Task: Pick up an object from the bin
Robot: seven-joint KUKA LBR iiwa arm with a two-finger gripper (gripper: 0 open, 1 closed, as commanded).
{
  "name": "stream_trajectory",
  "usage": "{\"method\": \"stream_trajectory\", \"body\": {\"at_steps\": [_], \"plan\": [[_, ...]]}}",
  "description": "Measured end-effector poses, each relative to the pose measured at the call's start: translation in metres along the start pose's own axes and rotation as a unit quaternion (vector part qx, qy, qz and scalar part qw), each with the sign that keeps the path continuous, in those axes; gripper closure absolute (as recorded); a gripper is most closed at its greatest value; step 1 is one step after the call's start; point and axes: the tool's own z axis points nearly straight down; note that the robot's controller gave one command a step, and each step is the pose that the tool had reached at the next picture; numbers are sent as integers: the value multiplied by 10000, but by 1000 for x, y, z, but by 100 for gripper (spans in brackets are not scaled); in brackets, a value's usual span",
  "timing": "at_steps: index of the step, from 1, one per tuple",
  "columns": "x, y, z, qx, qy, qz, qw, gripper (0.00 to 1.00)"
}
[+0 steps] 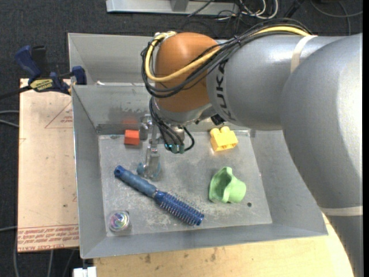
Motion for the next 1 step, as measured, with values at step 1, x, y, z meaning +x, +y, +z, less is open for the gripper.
{"method": "stream_trajectory", "body": {"at_steps": [1], "plan": [[55, -29, 93, 8, 11, -63, 10000, 0]]}}
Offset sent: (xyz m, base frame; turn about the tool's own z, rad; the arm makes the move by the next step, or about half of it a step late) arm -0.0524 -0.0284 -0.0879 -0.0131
